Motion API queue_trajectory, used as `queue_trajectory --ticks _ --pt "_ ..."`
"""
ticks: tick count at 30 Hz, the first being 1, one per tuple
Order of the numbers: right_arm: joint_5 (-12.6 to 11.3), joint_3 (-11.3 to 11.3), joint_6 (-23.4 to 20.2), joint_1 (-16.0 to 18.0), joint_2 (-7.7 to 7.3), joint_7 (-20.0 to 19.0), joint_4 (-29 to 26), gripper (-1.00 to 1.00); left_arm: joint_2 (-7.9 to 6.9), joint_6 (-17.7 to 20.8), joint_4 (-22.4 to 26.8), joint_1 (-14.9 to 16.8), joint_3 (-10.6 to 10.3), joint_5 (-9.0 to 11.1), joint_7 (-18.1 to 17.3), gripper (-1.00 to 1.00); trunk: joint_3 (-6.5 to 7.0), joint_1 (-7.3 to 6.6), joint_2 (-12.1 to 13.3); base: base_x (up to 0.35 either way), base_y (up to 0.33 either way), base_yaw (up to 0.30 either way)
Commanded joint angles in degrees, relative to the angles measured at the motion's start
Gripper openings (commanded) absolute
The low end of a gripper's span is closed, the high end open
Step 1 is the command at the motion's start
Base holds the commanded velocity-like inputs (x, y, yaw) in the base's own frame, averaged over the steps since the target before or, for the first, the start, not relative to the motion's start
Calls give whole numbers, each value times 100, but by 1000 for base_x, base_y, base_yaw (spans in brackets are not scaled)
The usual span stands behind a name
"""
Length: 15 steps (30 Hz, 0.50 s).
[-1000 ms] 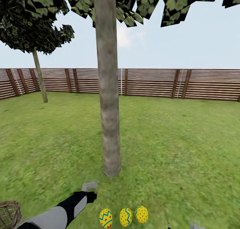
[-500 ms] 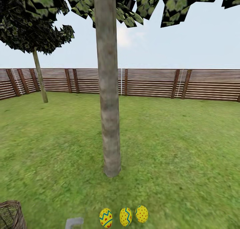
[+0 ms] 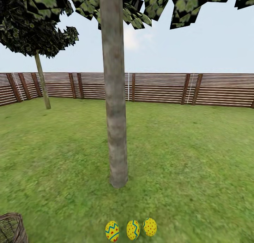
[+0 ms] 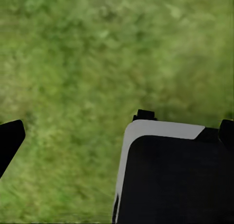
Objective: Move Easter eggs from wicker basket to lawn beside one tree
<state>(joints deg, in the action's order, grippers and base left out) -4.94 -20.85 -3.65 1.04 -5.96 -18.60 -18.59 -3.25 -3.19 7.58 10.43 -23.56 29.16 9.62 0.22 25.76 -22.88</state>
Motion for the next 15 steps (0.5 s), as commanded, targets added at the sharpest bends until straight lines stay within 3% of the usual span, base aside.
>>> queue_trajectory --ticks 1,8,15 --pt "-54 -33 -37 -1 1 -17 15 100 -6 -26 -3 -64 -54 42 22 100 -1 2 -3 0 0 0" --pt "-67 -10 -34 -2 33 33 103 100 -161 -190 -30 -405 -52 65 22 100 -1 2 -3 0 0 0" --pt "-69 -26 -38 -4 56 39 466 100 -209 -262 -31 -595 -48 75 29 100 -1 2 -3 0 0 0"
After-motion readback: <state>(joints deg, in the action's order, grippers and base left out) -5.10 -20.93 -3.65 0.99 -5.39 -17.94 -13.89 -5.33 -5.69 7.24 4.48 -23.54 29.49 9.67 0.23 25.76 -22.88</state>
